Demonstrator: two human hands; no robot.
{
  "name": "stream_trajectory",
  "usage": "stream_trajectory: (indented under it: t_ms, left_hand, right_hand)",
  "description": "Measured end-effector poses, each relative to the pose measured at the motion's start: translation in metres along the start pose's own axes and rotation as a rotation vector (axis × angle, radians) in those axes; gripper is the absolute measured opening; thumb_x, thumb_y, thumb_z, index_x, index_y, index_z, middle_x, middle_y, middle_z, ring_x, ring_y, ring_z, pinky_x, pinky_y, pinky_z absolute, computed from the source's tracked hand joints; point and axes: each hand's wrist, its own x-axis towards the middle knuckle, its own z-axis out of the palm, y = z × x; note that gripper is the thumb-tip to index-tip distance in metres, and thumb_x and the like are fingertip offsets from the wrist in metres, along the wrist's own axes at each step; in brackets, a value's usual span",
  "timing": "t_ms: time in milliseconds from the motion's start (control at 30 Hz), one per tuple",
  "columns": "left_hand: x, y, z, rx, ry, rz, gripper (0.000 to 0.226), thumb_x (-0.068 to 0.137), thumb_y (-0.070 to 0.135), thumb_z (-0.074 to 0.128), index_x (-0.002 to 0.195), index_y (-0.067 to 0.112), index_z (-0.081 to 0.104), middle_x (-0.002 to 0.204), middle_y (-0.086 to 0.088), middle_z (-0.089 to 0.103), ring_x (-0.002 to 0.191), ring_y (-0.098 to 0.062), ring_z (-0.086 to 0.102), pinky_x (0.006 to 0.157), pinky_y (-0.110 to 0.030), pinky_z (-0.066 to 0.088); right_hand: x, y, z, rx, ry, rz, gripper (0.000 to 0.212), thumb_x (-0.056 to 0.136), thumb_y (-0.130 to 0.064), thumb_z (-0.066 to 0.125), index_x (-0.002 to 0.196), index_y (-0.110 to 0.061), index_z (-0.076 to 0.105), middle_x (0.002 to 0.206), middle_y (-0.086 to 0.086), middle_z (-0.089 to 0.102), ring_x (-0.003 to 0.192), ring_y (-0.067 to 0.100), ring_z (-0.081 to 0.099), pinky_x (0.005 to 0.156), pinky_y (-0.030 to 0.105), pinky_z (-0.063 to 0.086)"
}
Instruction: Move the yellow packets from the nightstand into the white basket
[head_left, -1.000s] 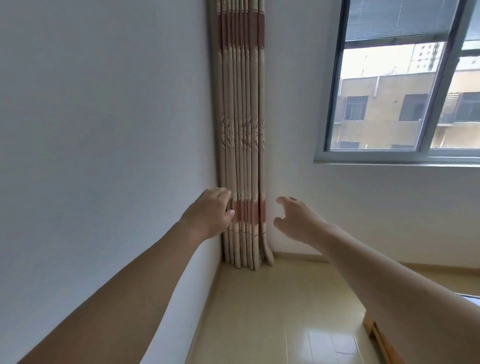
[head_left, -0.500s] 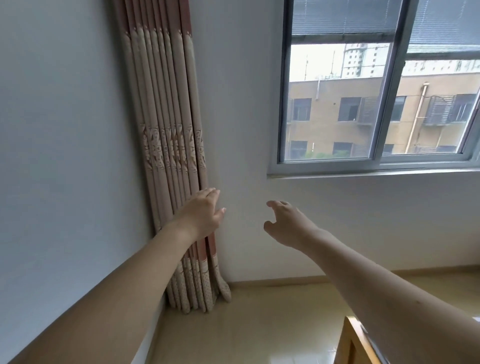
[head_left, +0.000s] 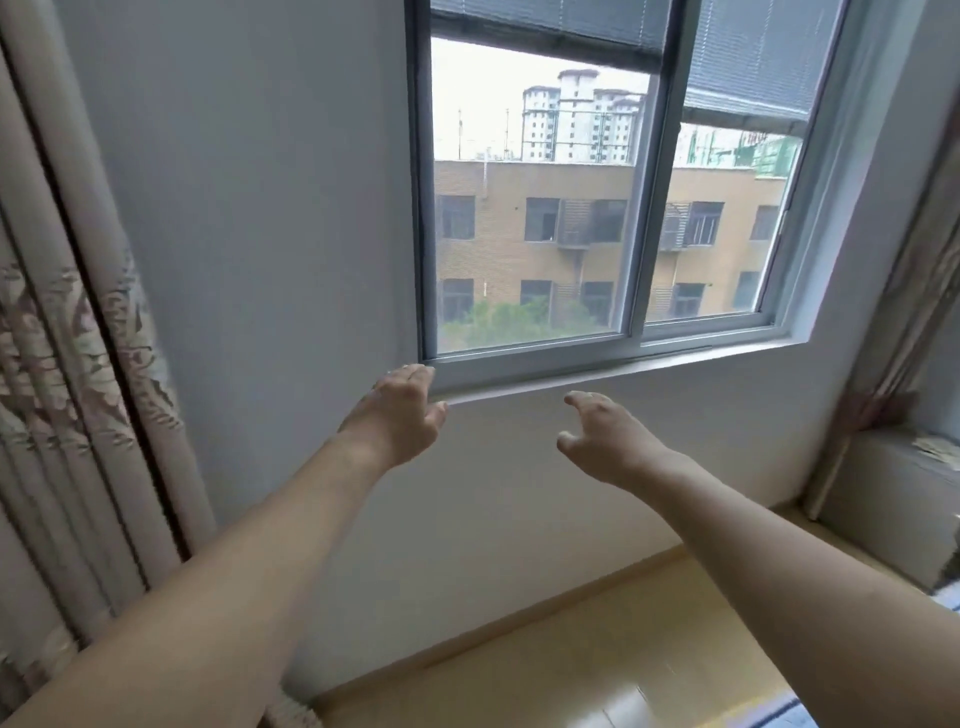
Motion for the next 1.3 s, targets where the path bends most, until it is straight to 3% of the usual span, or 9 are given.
stream_trajectory:
  t_ms: [267, 400, 733, 1067, 1300]
  left_hand:
    - [0.185, 0.056, 0.121, -0.049, -0.108, 0.282, 0.061, 0.101, 0.033, 0.045, 0.153, 0.008, 0.026, 0.159, -0.007, 0.025, 0.148, -0.019, 0.018, 0.119, -0.028, 0.009]
    - [0.291, 0.084, 0.17, -0.086, -0.126, 0.351, 0.062, 0.099, 0.035, 0.047, 0.152, 0.009, 0.028, 0.158, -0.006, 0.029, 0.146, -0.022, 0.024, 0.118, -0.032, 0.018]
    - [0.502, 0.175, 0.27, -0.073, -0.136, 0.597, 0.059, 0.098, 0.036, 0.047, 0.149, 0.01, 0.033, 0.153, -0.007, 0.037, 0.14, -0.024, 0.034, 0.118, -0.035, 0.025]
    - [0.68, 0.319, 0.396, -0.203, -0.186, 0.846, 0.047, 0.098, 0.033, 0.048, 0.136, 0.006, 0.045, 0.142, -0.009, 0.047, 0.13, -0.029, 0.044, 0.106, -0.033, 0.032]
    - [0.785, 0.441, 0.474, -0.315, -0.25, 0.929, 0.04, 0.096, 0.029, 0.048, 0.127, 0.005, 0.05, 0.137, -0.008, 0.05, 0.125, -0.029, 0.047, 0.096, -0.035, 0.04]
  right_hand:
    - [0.152, 0.102, 0.014, -0.012, 0.017, 0.18, 0.052, 0.093, -0.024, 0.05, 0.141, -0.007, 0.04, 0.147, 0.008, 0.041, 0.136, 0.023, 0.037, 0.109, 0.031, 0.031]
    - [0.229, 0.165, 0.011, 0.0, 0.069, 0.258, 0.047, 0.092, -0.025, 0.05, 0.135, -0.007, 0.045, 0.144, 0.008, 0.043, 0.133, 0.023, 0.04, 0.106, 0.032, 0.035]
    - [0.368, 0.313, -0.016, 0.042, 0.129, 0.49, 0.062, 0.092, -0.027, 0.049, 0.15, -0.014, 0.031, 0.154, 0.007, 0.032, 0.141, 0.022, 0.032, 0.111, 0.031, 0.029]
    - [0.489, 0.487, -0.054, -0.012, 0.25, 0.716, 0.062, 0.091, -0.026, 0.053, 0.149, -0.014, 0.034, 0.153, 0.009, 0.034, 0.139, 0.024, 0.035, 0.11, 0.031, 0.031]
    - [0.542, 0.6, -0.089, -0.014, 0.33, 0.848, 0.058, 0.092, -0.024, 0.049, 0.147, -0.015, 0.034, 0.154, 0.003, 0.033, 0.141, 0.022, 0.031, 0.111, 0.035, 0.031]
